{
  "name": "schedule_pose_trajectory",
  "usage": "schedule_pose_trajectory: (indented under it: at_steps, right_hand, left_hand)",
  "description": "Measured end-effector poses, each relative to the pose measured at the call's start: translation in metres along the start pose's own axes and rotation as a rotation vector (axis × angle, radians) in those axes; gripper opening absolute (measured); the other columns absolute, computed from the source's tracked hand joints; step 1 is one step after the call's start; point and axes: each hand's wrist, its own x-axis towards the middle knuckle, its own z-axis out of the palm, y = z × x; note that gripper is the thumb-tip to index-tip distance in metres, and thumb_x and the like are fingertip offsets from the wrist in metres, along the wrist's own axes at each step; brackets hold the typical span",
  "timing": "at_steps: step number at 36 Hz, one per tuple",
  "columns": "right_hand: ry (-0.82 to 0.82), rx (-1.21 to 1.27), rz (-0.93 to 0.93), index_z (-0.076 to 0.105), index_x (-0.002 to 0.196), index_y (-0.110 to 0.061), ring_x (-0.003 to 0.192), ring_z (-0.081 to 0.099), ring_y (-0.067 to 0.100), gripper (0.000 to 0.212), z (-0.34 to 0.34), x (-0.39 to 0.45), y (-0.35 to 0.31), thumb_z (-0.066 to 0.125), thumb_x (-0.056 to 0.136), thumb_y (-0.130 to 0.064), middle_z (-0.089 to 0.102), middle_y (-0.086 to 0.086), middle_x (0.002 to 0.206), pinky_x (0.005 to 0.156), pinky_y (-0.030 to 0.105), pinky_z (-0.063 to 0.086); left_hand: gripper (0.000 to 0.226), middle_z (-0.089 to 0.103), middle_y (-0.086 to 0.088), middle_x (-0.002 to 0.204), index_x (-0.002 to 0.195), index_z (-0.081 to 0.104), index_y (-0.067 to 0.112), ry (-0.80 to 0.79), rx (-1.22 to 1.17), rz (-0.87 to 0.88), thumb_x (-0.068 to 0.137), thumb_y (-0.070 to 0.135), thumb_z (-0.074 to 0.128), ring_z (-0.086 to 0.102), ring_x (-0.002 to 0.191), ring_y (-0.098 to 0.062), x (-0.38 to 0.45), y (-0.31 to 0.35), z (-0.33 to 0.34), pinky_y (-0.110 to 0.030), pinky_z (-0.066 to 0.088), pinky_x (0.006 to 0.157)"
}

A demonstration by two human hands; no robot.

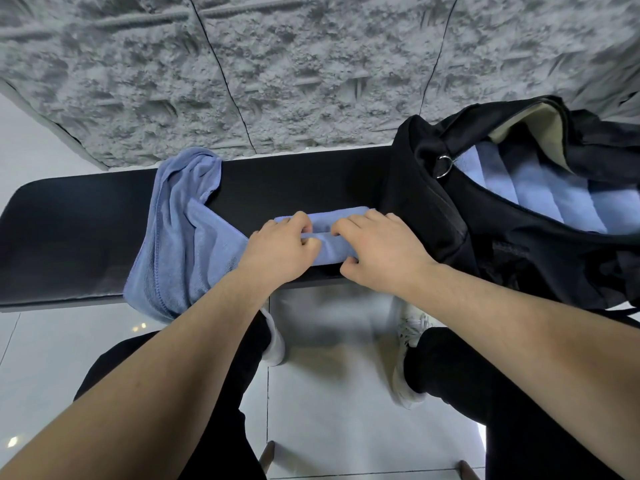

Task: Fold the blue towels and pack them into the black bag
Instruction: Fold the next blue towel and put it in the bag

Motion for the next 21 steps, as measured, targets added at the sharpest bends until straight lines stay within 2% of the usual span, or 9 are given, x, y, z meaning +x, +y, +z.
schedule_pose_trajectory:
  at_steps: [7, 11, 16, 21]
  right_hand:
    - [-0.073, 0.009, 0.04, 0.05, 0.131, -0.023, 0.118, 0.048, 0.018, 0.043, -0.002, 0.004, 0.0, 0.051, 0.088, -0.031, 0.059, -0.008, 0.126, 0.092, 0.033, 0.034]
    - [-0.099, 0.028, 0.056, 0.052, 0.128, -0.02, 0.116, 0.05, 0.021, 0.041, -0.003, 0.005, 0.0, 0.049, 0.089, -0.032, 0.061, -0.004, 0.122, 0.091, 0.034, 0.036]
    - [-0.099, 0.062, 0.086, 0.055, 0.113, -0.022, 0.106, 0.053, 0.019, 0.031, -0.001, 0.007, 0.002, 0.047, 0.088, -0.038, 0.064, -0.006, 0.114, 0.085, 0.035, 0.043]
    - [-0.118, 0.112, 0.111, 0.054, 0.12, -0.023, 0.098, 0.052, 0.017, 0.037, -0.001, 0.008, 0.003, 0.046, 0.088, -0.04, 0.063, -0.007, 0.106, 0.081, 0.035, 0.043]
  left_hand:
    - [0.018, 0.05, 0.007, 0.101, 0.107, 0.053, 0.019, 0.153, 0.046, 0.148, 0.091, 0.019, 0.047, 0.041, 0.091, -0.018, 0.0, -0.006, 0.004, -0.033, 0.033, 0.08]
    - [0.027, 0.057, 0.006, 0.112, 0.117, 0.058, 0.023, 0.118, 0.045, 0.195, 0.092, 0.024, 0.048, 0.047, 0.099, -0.018, -0.001, -0.008, -0.004, -0.034, 0.039, 0.087]
    - [0.034, 0.049, 0.012, 0.116, 0.119, 0.053, 0.029, 0.022, 0.111, 0.235, 0.088, 0.042, 0.051, 0.041, 0.1, -0.013, -0.007, -0.007, -0.002, -0.033, 0.035, 0.09]
    - [0.034, 0.043, 0.005, 0.123, 0.126, 0.049, 0.022, 0.038, 0.186, 0.238, 0.095, 0.034, 0.041, 0.039, 0.11, -0.018, -0.008, -0.002, 0.008, -0.036, 0.029, 0.096]
